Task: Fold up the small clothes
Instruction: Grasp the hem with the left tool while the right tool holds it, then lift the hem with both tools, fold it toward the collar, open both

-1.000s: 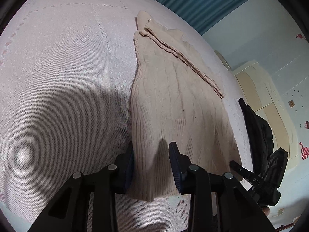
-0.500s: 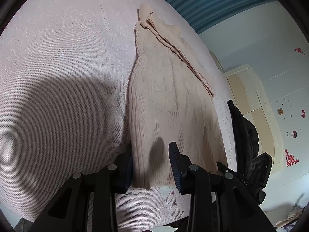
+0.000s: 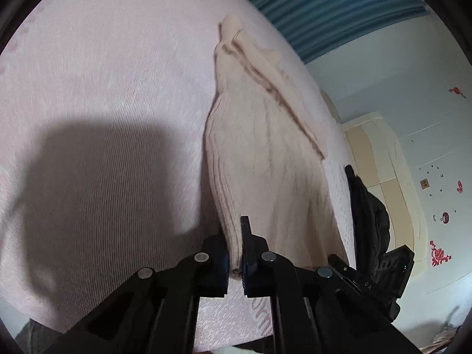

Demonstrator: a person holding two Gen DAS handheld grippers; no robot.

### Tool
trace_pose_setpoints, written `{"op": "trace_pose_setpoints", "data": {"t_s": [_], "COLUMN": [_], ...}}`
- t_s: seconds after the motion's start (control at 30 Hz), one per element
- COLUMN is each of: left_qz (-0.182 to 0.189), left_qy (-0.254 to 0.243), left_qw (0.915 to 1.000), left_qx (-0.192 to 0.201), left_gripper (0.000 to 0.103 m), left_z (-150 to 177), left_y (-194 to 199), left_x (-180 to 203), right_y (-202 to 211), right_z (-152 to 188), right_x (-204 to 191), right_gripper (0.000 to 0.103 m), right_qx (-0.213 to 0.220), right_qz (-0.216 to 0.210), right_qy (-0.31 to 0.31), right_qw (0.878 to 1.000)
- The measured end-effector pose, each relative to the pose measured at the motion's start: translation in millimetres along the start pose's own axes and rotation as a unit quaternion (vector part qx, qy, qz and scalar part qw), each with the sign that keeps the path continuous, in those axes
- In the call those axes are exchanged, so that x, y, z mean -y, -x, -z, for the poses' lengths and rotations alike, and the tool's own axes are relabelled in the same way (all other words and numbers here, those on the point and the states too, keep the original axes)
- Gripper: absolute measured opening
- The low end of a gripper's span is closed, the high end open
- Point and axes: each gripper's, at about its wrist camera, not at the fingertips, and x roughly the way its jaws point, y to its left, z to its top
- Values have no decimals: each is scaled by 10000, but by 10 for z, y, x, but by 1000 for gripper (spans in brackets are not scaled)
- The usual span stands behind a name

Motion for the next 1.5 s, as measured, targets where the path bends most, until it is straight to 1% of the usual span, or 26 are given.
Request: {"op": "trace_pose_setpoints", "data": {"t_s": [0.07,0.13,0.23,0.3,0.43,0.53,0.63,0.73,0.83,0.9,1.1,1.17,1.3,1.33,1.4,1.5], "left_qz": [47,79,196,239,125,84,193,219,136,100,0,-31,-70,-64,-78,-138], "left_qy": [-65,-93,-84,-20,65,152,192,92,-133,-219,-261,-261,-243,-232,-208,-163], "left_qw": [9999,9997,9990,9985,9985,9985,9982,9981,9976,9970,9944,9935,9911,9908,9897,9892], "left_qx": [108,198,397,484,534,524,537,572,661,730,1029,1108,1307,1334,1412,1451], "left_gripper": [6,6,6,6,6,6,6,6,6,6,6,6,6,6,6,6], "left_z": [-1,-6,-19,-31,-62,-76,-91,-162,-301,-435,-929,-1081,-1505,-1558,-1751,-1995], "left_y": [41,82,204,279,354,368,378,395,398,394,304,265,118,76,-43,-258], "left_x": [41,64,91,75,26,6,57,173,341,438,679,735,846,853,876,882], "right_y": [65,111,221,278,314,371,409,433,452,450,378,360,349,324,253,41], "right_z": [1,4,5,-12,-22,-16,-37,-121,-315,-466,-983,-1204,-1589,-1693,-1902,-2208], "right_x": [-7,5,66,147,279,260,203,170,123,109,41,-11,-99,-114,-130,-144], "right_gripper": [5,5,5,5,5,4,4,5,5,5,5,5,5,5,5,5], "right_qx": [181,270,472,552,546,618,648,679,784,847,1049,1172,1406,1445,1506,1563], "right_qz": [19,-40,-157,-306,-405,-596,-631,-735,-696,-747,-763,-799,-801,-834,-846,-792], "right_qy": [-13,-74,-217,-434,-776,-795,-747,-806,-800,-878,-1200,-1234,-1097,-1091,-1095,-1078], "right_qw": [9998,9996,9985,9971,9947,9931,9931,9917,9913,9897,9843,9822,9807,9799,9789,9786]}}
